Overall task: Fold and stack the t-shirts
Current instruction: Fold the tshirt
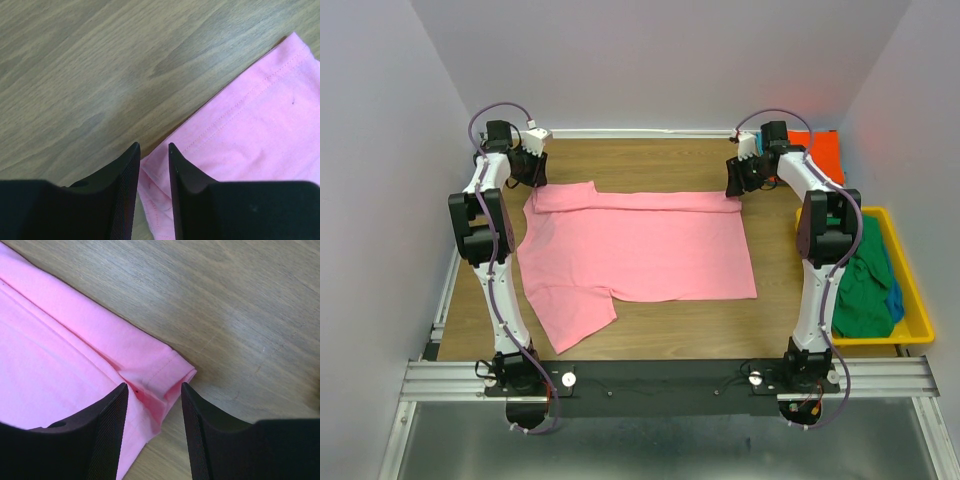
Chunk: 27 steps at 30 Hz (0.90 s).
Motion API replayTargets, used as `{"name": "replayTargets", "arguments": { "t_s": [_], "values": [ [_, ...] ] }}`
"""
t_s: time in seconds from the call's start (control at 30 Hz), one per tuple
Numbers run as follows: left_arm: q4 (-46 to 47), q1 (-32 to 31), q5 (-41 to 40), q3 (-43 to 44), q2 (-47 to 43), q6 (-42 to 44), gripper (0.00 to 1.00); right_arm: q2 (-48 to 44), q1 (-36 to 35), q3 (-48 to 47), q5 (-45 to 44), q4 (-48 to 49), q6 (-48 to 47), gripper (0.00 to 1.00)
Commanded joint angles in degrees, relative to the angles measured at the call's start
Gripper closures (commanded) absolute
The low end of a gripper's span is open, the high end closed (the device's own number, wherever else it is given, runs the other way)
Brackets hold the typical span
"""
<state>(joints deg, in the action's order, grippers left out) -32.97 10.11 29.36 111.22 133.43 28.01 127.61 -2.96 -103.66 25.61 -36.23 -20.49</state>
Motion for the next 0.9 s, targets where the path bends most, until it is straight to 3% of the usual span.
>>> {"name": "replayTargets", "arguments": {
  "t_s": [0.0,0.13,0.5,0.63,0.87],
  "values": [
    [-1.22,0.00,-0.27,0.67,0.34,0.03,0.63,0.80,-0.29,-1.64,0.15,-1.48,0.28,0.46],
    [-1.39,-0.09,-0.71,0.49,0.61,0.11,0.62,0.71,-0.29,-1.81,0.23,-1.57,0.28,0.46],
    [-1.92,-0.09,-0.71,0.58,0.61,0.12,0.71,0.80,-0.20,-2.16,-0.12,-1.74,0.19,0.47],
    [-2.10,0.00,-1.33,0.49,0.70,-0.06,0.64,0.88,-0.29,-2.34,-0.12,-1.83,0.10,0.47],
    [-2.10,0.00,-2.21,-0.21,0.61,0.03,0.64,0.71,-0.20,-1.64,0.32,-2.00,0.10,0.48]
  ]
}}
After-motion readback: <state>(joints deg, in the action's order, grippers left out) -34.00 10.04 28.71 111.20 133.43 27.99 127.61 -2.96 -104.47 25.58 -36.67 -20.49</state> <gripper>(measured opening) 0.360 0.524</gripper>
